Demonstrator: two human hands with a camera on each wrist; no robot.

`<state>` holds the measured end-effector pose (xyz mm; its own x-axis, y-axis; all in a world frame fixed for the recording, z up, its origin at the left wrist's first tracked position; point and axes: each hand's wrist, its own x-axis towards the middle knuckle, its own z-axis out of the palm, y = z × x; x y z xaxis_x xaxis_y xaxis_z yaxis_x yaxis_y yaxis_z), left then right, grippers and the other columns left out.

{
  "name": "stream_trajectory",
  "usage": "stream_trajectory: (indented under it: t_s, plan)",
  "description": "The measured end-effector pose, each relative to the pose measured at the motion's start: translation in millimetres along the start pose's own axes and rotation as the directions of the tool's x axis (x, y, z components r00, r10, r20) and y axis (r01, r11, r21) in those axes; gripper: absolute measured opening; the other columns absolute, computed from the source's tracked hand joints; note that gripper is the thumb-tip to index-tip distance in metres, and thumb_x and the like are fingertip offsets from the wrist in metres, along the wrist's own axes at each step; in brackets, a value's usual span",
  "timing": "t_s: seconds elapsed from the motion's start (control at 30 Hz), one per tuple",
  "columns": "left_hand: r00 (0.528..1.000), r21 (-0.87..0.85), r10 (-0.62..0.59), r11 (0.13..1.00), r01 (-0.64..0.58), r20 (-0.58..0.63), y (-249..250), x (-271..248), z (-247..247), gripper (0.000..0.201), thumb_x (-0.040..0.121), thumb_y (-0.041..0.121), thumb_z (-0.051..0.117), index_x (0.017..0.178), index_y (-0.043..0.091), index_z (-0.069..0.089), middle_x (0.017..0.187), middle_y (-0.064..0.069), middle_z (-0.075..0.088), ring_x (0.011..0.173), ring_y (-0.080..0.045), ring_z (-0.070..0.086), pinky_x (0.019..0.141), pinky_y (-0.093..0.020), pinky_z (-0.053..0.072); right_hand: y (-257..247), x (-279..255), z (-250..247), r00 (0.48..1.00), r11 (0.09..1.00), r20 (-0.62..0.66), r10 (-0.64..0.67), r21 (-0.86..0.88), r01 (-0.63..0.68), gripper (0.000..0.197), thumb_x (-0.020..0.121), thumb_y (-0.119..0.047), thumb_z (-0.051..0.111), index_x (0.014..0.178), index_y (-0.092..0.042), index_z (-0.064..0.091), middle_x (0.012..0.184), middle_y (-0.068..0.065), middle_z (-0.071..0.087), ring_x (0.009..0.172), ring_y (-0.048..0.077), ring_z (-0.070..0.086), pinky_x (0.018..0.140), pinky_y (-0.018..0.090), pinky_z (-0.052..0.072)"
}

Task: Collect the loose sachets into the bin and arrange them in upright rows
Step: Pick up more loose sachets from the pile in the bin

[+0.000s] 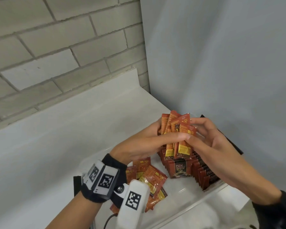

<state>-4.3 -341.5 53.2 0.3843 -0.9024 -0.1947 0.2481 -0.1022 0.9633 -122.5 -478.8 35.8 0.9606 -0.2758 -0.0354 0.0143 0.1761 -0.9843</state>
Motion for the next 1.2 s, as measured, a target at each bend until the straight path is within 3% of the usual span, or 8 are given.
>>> stream_trajectory:
  t_s: [0.1, 0.27, 0.37, 0.5, 0.6, 0.8, 0.93, 1.2]
  plan:
    - [1.0, -0.049, -0.021, 0.999, 0.022, 0.013, -3.5, 6.0, 8.9, 0.053, 0.085, 0.006, 0.061, 0.133, -0.002, 0.042, 0.115, -0.013, 0.062, 0.107, -0.023, 0.062, 0.095, -0.034, 0.05, 1.0, 1.6, 0.2, 0.995, 0.989, -0.064, -0.078, -0.134, 0.069, 0.041, 0.079, -0.027, 0.065, 0.116, -0.022, 0.049, 0.112, -0.005, 0.064, 0.101, 0.002, 0.062, 0.077, 0.013, 0.05]
    - [0.996, -0.123, -0.081, 0.989, 0.084, 0.026, -5.2, 7.8, 13.3, 0.059, 0.077, -0.001, 0.056, 0.134, -0.001, 0.039, 0.107, -0.007, 0.067, 0.1, -0.019, 0.065, 0.084, -0.03, 0.054, 12.1, 4.3, -6.9, 0.95, 0.839, -0.18, -0.255, -0.53, 0.125, 0.05, 0.073, -0.066, 0.061, 0.11, -0.036, 0.044, 0.116, -0.012, 0.043, 0.118, 0.008, 0.045, 0.096, 0.016, 0.041]
    - [0.988, -0.139, -0.151, 0.979, 0.148, -0.009, -6.0, 10.2, 18.8, 0.056, 0.078, -0.001, 0.055, 0.132, 0.004, 0.04, 0.11, -0.016, 0.066, 0.1, -0.027, 0.067, 0.083, -0.035, 0.057, 11.3, 0.0, -7.8, 0.856, 0.646, -0.038, -0.515, -0.673, 0.359, 0.061, 0.076, -0.048, 0.058, 0.13, -0.039, 0.03, 0.13, -0.012, 0.034, 0.128, 0.01, 0.035, 0.103, 0.011, 0.032]
    - [0.979, -0.073, -0.191, 0.978, 0.196, 0.067, -7.4, 9.8, 28.9, 0.029, 0.087, -0.009, 0.044, 0.106, 0.009, 0.056, 0.085, -0.013, 0.062, 0.081, -0.023, 0.064, 0.073, -0.032, 0.054, 12.3, -8.1, -8.1, 0.812, 0.455, 0.393, -0.432, -0.683, 0.572, 0.076, 0.071, -0.029, 0.059, 0.139, -0.045, 0.03, 0.157, -0.002, 0.01, 0.147, 0.024, 0.006, 0.117, 0.047, 0.017]
    - [0.966, -0.037, -0.22, 0.973, 0.227, 0.136, -4.9, 5.9, 33.9, 0.029, 0.091, -0.008, 0.043, 0.106, 0.013, 0.057, 0.09, -0.008, 0.064, 0.087, -0.016, 0.065, 0.08, -0.027, 0.054, 18.7, -6.9, -12.0, 0.802, 0.407, 0.446, -0.397, -0.698, 0.589, 0.076, 0.071, -0.044, 0.069, 0.138, -0.044, 0.031, 0.159, -0.001, 0.006, 0.148, 0.029, 0.005, 0.115, 0.059, 0.014]
    - [0.917, 0.049, -0.204, 0.979, 0.199, 0.344, 3.9, -6.1, 31.0, 0.041, 0.09, -0.003, 0.054, 0.128, 0.01, 0.044, 0.121, -0.011, 0.052, 0.116, -0.015, 0.052, 0.102, -0.03, 0.042, 19.0, -9.0, -15.3, 0.809, 0.558, 0.339, -0.48, -0.594, 0.58, 0.077, 0.071, -0.053, 0.071, 0.134, -0.054, 0.026, 0.138, -0.013, 0.025, 0.13, 0.003, 0.035, 0.097, 0.01, 0.037]
    - [0.843, 0.173, -0.238, 0.969, 0.174, 0.483, 3.5, -6.5, 17.5, 0.059, 0.087, 0.014, 0.059, 0.14, 0.005, 0.034, 0.14, -0.021, 0.045, 0.129, -0.032, 0.047, 0.108, -0.046, 0.039, 16.7, -13.1, -16.5, 0.805, 0.606, 0.311, -0.504, -0.537, 0.587, 0.07, 0.075, -0.055, 0.069, 0.132, -0.05, 0.031, 0.129, -0.01, 0.035, 0.122, -0.001, 0.04, 0.092, 0.008, 0.04]
    - [0.843, -0.013, -0.204, 0.97, 0.243, 0.498, 2.9, -9.0, 10.1, 0.075, 0.068, 0.053, 0.071, 0.126, 0.018, 0.04, 0.118, 0.005, 0.063, 0.111, -0.009, 0.06, 0.099, -0.028, 0.048, 15.0, -14.8, -13.1, 0.743, 0.548, 0.392, -0.543, -0.505, 0.667, 0.079, 0.072, -0.035, 0.075, 0.137, -0.044, 0.029, 0.134, -0.012, 0.036, 0.124, 0.007, 0.043, 0.095, 0.015, 0.043]
